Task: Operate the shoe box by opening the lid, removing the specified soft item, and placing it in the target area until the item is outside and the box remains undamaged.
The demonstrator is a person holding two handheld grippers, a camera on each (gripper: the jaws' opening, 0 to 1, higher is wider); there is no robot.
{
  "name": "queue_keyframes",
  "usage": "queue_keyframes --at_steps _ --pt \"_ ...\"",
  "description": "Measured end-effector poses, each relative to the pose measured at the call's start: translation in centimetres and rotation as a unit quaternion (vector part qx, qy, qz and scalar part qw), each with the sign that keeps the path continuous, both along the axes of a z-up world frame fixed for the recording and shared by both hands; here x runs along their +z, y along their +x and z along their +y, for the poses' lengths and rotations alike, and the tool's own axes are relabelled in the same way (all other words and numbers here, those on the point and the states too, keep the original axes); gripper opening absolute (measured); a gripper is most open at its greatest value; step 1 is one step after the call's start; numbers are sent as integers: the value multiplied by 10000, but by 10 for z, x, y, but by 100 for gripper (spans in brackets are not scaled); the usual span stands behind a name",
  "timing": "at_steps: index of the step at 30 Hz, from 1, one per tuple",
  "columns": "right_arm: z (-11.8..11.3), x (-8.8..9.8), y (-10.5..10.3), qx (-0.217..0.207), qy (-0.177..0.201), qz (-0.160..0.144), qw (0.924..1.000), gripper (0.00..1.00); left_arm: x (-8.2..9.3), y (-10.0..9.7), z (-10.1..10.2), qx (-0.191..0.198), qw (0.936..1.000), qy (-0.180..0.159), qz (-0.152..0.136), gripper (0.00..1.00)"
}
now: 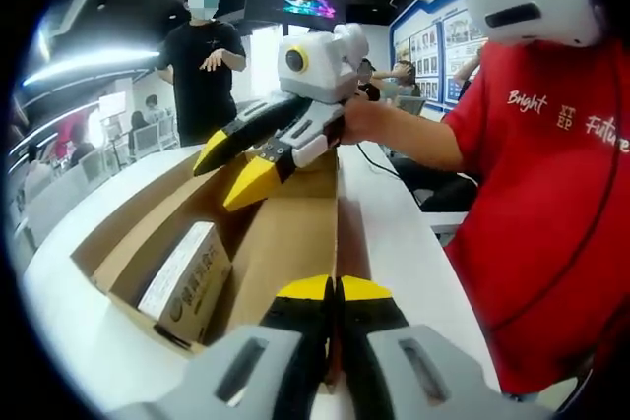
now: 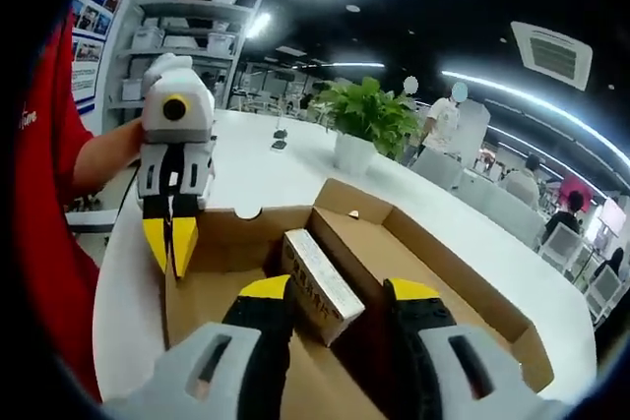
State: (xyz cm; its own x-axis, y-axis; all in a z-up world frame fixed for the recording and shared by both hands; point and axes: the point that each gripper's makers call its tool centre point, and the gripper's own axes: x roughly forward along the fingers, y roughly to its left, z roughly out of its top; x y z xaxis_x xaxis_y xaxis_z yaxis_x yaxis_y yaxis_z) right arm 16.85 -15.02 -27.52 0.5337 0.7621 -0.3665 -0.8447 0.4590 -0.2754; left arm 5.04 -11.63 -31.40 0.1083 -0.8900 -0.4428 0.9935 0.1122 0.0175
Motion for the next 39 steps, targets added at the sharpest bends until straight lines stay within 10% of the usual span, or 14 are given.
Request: queue_keyframes --at_steps 39 --pt "29 -9 -1 354 -242 -198 9989 28 0 0 0 -8 10000 -18 -37 1"
